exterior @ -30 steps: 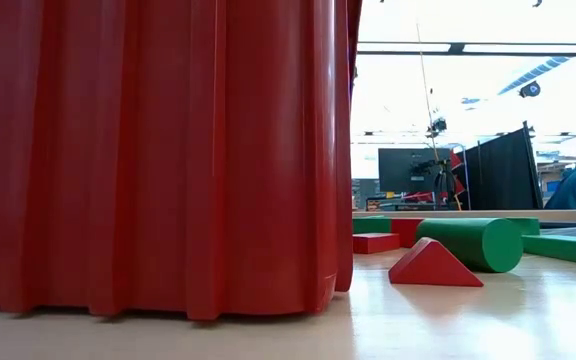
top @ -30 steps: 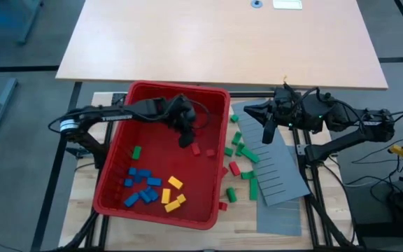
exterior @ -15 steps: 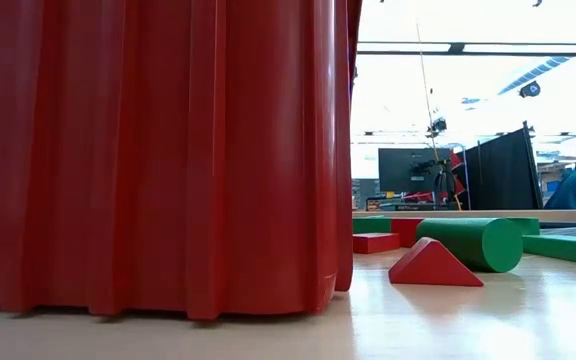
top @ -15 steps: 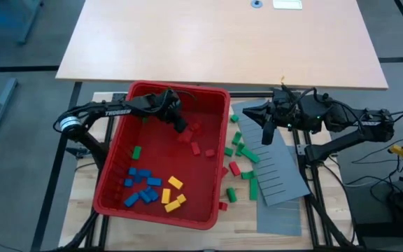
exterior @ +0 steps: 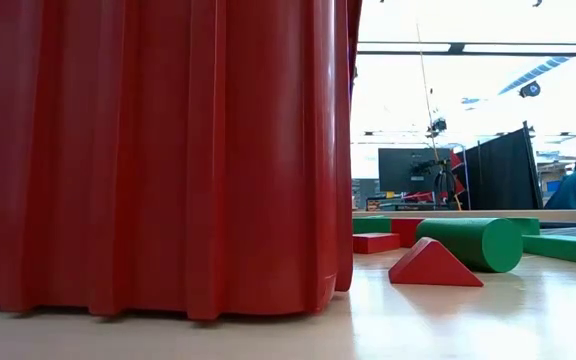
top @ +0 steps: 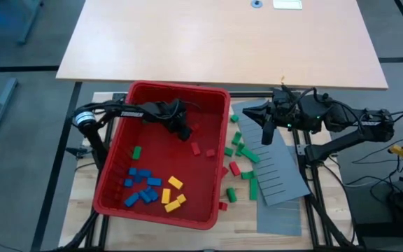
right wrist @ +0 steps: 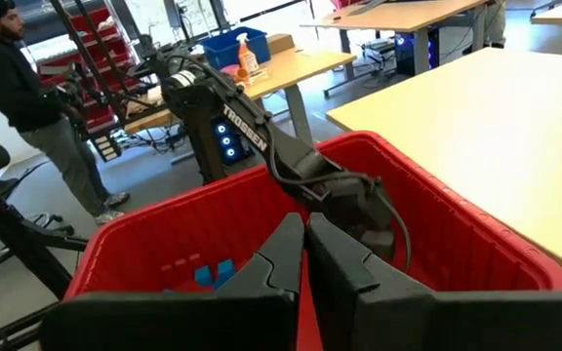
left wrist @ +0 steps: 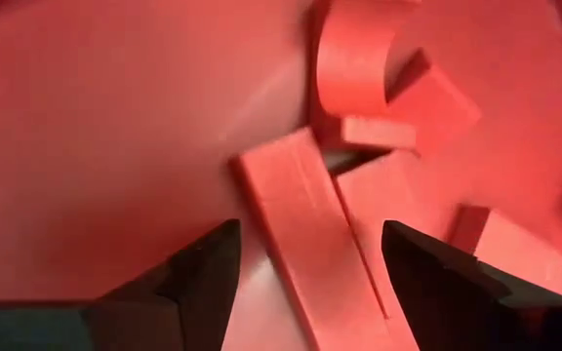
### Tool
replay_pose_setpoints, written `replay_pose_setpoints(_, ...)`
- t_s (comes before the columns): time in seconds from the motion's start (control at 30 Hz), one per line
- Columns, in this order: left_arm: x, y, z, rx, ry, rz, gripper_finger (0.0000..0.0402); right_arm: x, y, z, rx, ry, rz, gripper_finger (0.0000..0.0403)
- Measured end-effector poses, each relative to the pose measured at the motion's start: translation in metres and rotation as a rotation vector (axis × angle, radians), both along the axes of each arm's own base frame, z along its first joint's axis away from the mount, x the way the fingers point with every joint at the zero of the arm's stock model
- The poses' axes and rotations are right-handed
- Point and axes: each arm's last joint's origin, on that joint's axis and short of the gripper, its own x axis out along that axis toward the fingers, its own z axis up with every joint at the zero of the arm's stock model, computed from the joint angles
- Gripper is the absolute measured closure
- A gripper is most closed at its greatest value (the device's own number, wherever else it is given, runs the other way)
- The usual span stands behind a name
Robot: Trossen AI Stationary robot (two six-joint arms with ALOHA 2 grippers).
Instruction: Sort blocks
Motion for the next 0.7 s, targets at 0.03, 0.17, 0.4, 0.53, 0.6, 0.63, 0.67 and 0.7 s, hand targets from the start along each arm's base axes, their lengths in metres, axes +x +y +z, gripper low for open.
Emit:
replay_pose_setpoints(0.03, 0.002, -0.002, -0.004, -0.007, 0.010, -0.005, 0.0169, 0.000, 0.000, 0.000, 0.000, 0.000, 0.000, 0.0403)
replay_pose_setpoints(0.17, 0.009, -0.007, -0.016, -0.033, 0.032, -0.010, 0.0177, 0.000, 0.000, 0.000, 0.000, 0.000, 0.000, 0.0403)
replay_pose_setpoints(0.4, 0.015, -0.013, -0.023, -0.055, 0.045, 0.010, 0.0197, 0.000, 0.000, 0.000, 0.000, 0.002, 0.000, 0.0403)
replay_pose_setpoints(0.53, 0.014, -0.015, -0.024, -0.068, 0.059, 0.018, 0.0244, 0.000, 0.000, 0.000, 0.000, 0.001, -0.001, 0.0403)
replay_pose_setpoints(0.6, 0.012, -0.016, -0.024, -0.073, 0.079, 0.028, 0.0278, 0.000, 0.000, 0.000, 0.000, 0.002, -0.001, 0.0403)
replay_pose_setpoints(0.63, 0.012, -0.016, -0.024, -0.077, 0.085, 0.031, 0.0293, 0.000, 0.000, 0.000, 0.000, 0.002, -0.001, 0.0403)
replay_pose_setpoints(0.67, 0.012, -0.016, -0.024, -0.077, 0.087, 0.031, 0.0306, 0.000, 0.000, 0.000, 0.000, 0.002, -0.001, 0.0403)
replay_pose_setpoints(0.7, 0.011, -0.016, -0.024, -0.078, 0.088, 0.030, 0.0315, 0.000, 0.000, 0.000, 0.000, 0.002, -0.001, 0.0403)
